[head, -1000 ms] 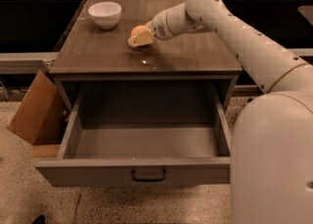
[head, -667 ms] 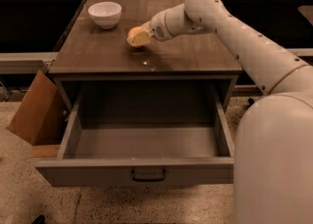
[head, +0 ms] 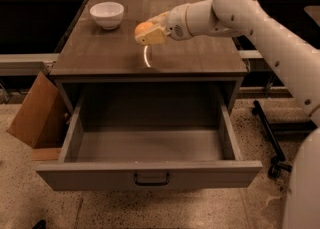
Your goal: Place orange into top drawer
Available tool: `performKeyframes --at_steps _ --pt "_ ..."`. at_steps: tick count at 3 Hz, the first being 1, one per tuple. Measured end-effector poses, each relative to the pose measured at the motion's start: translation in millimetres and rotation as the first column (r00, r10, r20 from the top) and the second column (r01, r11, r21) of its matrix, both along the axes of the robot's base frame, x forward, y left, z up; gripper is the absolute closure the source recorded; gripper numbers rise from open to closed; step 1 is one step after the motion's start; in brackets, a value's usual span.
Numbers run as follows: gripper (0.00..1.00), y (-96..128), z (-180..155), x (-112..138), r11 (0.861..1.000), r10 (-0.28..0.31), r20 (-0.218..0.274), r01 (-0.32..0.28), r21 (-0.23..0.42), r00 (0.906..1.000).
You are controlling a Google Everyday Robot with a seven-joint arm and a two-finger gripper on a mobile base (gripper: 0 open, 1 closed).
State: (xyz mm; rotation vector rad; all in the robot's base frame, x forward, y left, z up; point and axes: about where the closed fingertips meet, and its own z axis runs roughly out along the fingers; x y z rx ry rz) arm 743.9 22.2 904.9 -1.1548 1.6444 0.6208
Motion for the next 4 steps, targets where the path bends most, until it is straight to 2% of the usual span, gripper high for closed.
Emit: performKeyframes --at_steps 1,2,3,4 --pt "1.0 -17.6 14.8 -52.4 0.994 0.107 0.034 -0.107 -0.001 0.9937" --pt "1.0 -17.6 14.8 -52.4 0.994 0.107 0.034 -0.107 -0.001 0.9937" --pt "1.0 -28.8 4.7 -82.0 0.996 0.084 0.018 -0.085 0.013 0.9963" --pt "1.0 -40.1 -6.4 -121.1 0.999 0.036 0.008 -0.036 0.039 0.9993"
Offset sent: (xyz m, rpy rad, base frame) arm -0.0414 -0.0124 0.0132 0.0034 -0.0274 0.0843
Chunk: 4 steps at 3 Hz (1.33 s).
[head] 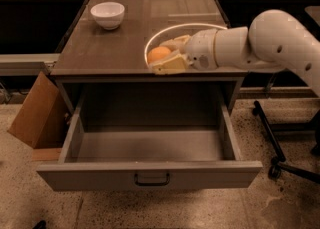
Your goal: Place orange into top drawer
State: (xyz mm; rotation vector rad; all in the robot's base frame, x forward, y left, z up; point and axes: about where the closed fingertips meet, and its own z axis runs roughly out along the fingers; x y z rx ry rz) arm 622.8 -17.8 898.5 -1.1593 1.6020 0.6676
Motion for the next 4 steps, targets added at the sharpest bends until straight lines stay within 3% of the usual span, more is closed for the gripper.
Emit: performKeyframes --at_steps 1,2,3,4 --pt "1.0 -7.4 -37.0 -45.4 0.998 -0.056 -0.053 0.057 0.023 0.997" --pt "1.0 -6.8 -83.0 -68.2 0.996 -0.084 -0.132 0.087 0.011 0.9876" --pt "1.0 -6.8 -83.2 -68.1 0.996 -0.084 -0.132 0.087 0.011 0.9876" --pt "1.0 -1.2 -104.9 -64.8 0.996 -0.081 -0.146 0.085 0.025 0.9859"
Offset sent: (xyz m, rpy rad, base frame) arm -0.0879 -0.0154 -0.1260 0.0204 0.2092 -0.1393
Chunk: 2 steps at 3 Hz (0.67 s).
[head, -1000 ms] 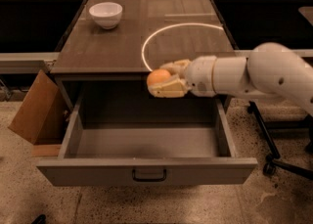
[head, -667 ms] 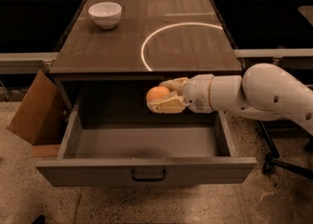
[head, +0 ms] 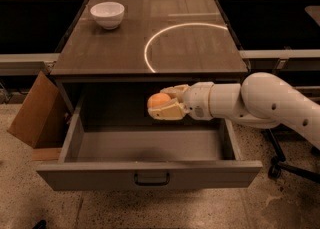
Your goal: Place orange into top drawer
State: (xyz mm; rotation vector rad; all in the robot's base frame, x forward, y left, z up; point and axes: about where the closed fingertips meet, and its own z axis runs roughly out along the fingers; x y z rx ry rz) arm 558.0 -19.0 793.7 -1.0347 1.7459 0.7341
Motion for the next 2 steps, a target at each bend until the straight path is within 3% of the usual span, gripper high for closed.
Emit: performKeyframes --at_steps 2 --pt "1.0 11.0 -54.3 13.1 0.999 0.015 -0.035 -0.014 0.029 0.9993"
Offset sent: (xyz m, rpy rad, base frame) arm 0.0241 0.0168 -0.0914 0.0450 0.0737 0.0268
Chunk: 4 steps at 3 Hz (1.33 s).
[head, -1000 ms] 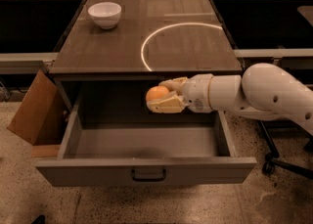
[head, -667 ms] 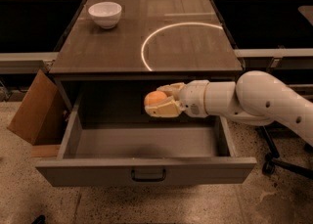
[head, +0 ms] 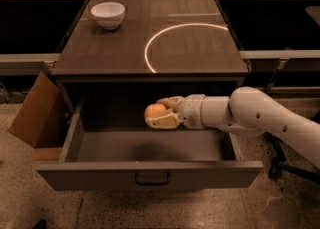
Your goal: Place orange into top drawer
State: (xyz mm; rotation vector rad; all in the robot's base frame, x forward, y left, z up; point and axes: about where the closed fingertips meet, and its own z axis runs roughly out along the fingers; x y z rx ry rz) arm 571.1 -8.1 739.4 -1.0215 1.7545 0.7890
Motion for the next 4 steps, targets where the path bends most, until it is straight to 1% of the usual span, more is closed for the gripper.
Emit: performKeyframes --at_steps 1,2,3,4 --pt "1.0 8.6 -24.7 5.9 1.0 0.02 -0.038 -0.02 -0.003 0.9991" --pt "0.84 16.5 -46.0 10.8 1.0 0.03 -0.084 -0.029 0.012 0.996" --pt "0.61 22.0 -61.3 13.8 0.999 0.036 -0.119 -0.034 0.02 0.9922" --pt "0.38 23.7 -72.8 19.5 0.999 0.031 -0.136 -0.029 0.016 0.9903"
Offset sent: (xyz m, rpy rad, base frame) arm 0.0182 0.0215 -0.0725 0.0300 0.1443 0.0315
